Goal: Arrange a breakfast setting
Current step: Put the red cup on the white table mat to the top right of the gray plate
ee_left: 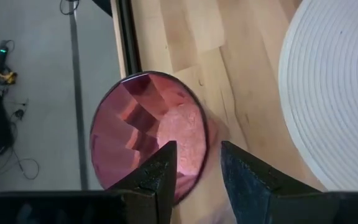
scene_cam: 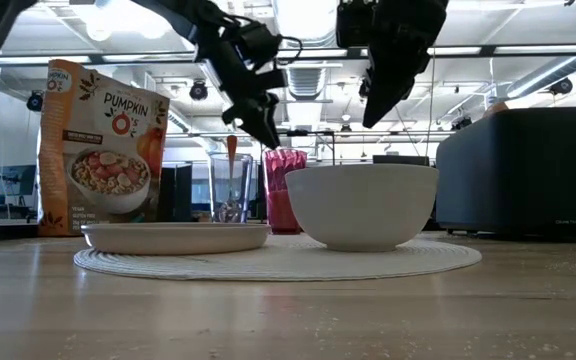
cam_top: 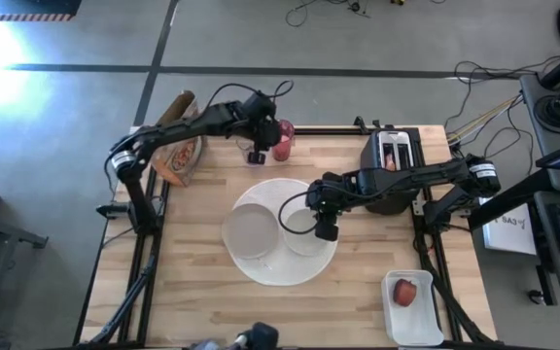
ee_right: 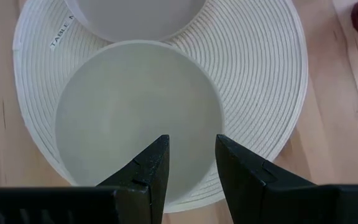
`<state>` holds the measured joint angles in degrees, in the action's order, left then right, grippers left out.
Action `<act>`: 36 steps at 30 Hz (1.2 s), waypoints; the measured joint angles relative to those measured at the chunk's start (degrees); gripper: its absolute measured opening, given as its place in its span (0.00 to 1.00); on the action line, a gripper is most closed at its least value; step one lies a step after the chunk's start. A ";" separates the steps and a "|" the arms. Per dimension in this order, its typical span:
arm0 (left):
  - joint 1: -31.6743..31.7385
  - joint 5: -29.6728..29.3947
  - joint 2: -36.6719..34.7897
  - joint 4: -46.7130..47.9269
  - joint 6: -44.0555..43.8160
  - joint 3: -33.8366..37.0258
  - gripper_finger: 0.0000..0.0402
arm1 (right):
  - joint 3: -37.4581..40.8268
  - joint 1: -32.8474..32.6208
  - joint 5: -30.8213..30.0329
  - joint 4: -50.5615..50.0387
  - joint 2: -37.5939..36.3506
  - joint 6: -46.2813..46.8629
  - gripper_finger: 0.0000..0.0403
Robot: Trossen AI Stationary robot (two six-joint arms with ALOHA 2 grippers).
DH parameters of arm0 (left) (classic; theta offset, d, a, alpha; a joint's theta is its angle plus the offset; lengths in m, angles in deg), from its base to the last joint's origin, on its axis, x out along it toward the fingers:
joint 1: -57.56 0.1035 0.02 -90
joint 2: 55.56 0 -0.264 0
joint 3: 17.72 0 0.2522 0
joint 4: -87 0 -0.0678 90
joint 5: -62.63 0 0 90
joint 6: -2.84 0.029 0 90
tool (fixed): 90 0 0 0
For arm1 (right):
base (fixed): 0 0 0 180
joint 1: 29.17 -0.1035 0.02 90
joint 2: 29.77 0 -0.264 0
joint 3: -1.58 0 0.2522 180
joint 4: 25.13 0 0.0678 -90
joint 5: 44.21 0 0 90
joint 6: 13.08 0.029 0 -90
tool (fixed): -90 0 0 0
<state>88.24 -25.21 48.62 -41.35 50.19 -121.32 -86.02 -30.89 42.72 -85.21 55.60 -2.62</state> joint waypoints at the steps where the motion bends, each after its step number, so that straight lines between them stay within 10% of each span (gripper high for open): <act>1: 0.32 1.02 0.60 -0.02 0.00 -0.33 0.27 | 0.00 0.00 0.00 -0.17 0.00 0.00 0.30; 18: 1.74 4.91 4.20 -0.55 -0.79 -0.48 0.26 | 0.02 0.00 -0.02 -0.25 0.04 -0.16 0.30; 36: 1.88 5.07 4.68 0.99 0.03 -0.34 0.01 | 0.02 0.00 -0.07 -0.14 0.04 -0.62 0.30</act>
<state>90.12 -20.14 53.30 -40.36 50.23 -121.66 -86.00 -30.89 42.65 -85.35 55.64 -3.25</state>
